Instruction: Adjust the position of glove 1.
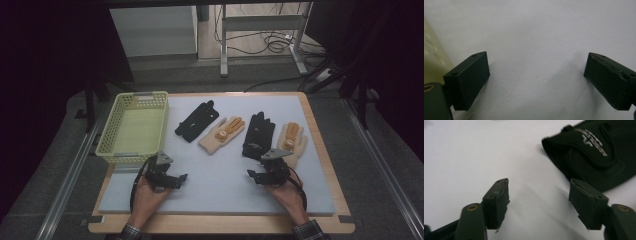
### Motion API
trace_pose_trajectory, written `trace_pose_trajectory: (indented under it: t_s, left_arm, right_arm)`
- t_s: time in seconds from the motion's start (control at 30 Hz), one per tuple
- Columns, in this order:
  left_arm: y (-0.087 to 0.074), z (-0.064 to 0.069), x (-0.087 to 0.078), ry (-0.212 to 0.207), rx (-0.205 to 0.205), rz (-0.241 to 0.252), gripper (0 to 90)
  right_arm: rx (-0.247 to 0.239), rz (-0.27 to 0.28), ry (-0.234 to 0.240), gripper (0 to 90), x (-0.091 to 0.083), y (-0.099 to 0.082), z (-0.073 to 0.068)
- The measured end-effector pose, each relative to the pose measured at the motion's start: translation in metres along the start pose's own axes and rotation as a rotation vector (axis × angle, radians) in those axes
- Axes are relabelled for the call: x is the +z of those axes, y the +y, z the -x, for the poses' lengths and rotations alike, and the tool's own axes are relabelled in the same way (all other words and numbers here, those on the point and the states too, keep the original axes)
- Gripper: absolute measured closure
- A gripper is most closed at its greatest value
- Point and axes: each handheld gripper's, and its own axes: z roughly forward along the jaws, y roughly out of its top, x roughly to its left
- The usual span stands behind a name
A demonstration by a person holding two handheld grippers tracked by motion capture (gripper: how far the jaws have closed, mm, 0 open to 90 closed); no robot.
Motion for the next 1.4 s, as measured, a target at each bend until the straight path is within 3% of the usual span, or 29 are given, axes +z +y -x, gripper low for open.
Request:
trace_pose_trajectory:
  t_s: [0.23, 0.33, 0.53, 1.03, 1.4]
  left_arm:
    - [0.0, 0.0, 0.0, 0.0, 0.0, 0.0, 6.2]
    - [0.0, 0.0, 0.0, 0.0, 0.0, 0.0, 6.2]
    - [0.0, 0.0, 0.0, 0.0, 0.001, 0.0, 6.2]
    - [0.0, 0.0, 0.0, 0.001, 0.003, -0.002, 6.2]
    - [0.0, 0.0, 0.0, -0.001, 0.003, -0.003, 6.2]
  right_arm:
    - [-0.024, 0.019, 0.055, 41.1, 0.01, 0.026, -0.003]
    - [-0.032, 0.027, 0.078, 44.2, 0.02, 0.046, -0.005]
    - [-0.034, 0.045, 0.109, 47.2, 0.037, 0.068, -0.009]
    - [-0.059, 0.062, 0.09, 44.1, 0.094, 0.13, -0.016]
    - [-0.074, 0.046, 0.086, 41.9, 0.13, 0.157, -0.02]
